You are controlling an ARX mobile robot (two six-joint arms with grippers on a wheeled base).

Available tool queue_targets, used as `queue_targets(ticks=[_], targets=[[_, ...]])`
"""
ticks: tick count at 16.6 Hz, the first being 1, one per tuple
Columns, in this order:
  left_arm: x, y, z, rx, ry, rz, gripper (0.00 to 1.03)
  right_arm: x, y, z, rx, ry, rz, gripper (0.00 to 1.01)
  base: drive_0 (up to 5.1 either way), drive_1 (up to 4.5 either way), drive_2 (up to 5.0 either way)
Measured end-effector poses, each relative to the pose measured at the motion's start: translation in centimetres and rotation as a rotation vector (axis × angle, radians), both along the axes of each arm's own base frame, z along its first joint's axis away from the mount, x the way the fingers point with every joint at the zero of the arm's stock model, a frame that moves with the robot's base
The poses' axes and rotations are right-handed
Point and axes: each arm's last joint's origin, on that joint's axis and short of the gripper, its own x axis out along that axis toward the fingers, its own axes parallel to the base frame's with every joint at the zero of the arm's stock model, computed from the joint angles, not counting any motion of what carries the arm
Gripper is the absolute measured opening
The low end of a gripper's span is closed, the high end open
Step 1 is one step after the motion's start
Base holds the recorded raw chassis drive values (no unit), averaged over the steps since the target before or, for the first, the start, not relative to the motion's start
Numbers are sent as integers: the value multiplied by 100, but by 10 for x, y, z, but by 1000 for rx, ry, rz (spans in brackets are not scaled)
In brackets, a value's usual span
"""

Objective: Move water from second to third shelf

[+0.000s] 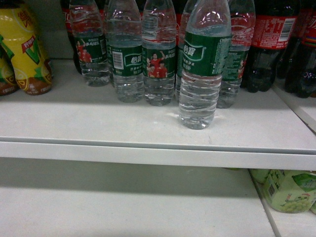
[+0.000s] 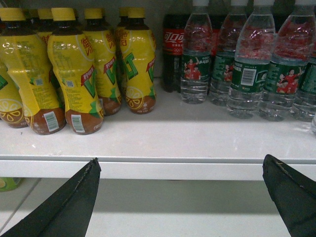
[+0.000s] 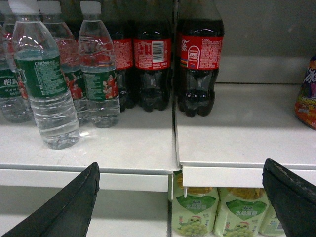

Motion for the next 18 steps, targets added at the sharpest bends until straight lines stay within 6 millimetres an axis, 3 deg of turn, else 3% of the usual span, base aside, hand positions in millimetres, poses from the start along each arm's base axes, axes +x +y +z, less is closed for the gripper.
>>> queue_targets(ticks=[18], targets=[[0, 0, 0, 0, 0, -1, 98, 0, 0, 0, 0, 0, 0, 98, 0, 0, 0]])
